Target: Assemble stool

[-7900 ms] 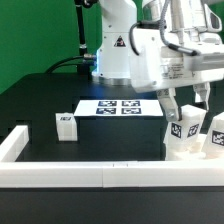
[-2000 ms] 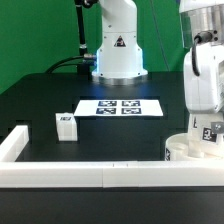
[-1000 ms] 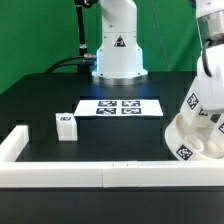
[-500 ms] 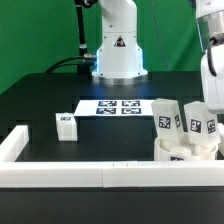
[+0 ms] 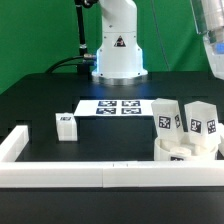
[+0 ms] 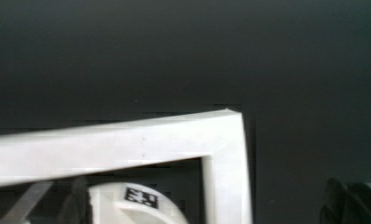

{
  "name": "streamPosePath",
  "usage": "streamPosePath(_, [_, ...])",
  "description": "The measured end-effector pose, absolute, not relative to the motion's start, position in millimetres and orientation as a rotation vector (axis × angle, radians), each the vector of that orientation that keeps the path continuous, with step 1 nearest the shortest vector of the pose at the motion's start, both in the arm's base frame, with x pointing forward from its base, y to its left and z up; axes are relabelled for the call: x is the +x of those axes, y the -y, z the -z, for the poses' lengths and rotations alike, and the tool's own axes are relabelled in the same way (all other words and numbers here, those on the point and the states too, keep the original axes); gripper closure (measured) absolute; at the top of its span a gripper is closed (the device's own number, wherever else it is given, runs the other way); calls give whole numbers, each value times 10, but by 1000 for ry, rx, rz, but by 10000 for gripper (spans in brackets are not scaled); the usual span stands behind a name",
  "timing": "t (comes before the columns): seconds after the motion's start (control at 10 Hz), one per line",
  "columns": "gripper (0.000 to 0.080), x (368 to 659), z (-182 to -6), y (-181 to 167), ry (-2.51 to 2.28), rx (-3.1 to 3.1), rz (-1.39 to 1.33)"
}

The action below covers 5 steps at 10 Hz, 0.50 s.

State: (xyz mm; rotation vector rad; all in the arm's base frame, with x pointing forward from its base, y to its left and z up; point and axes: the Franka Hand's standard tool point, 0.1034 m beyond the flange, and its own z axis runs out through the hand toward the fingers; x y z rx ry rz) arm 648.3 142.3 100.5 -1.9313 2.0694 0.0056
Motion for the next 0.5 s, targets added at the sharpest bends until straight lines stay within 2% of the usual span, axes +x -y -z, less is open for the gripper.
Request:
streamPosePath(0.3, [150, 6489, -991, -1383, -1910, -2097, 69])
streamPosePath(0.5, [150, 6470, -1096, -1417, -1610, -2392, 63])
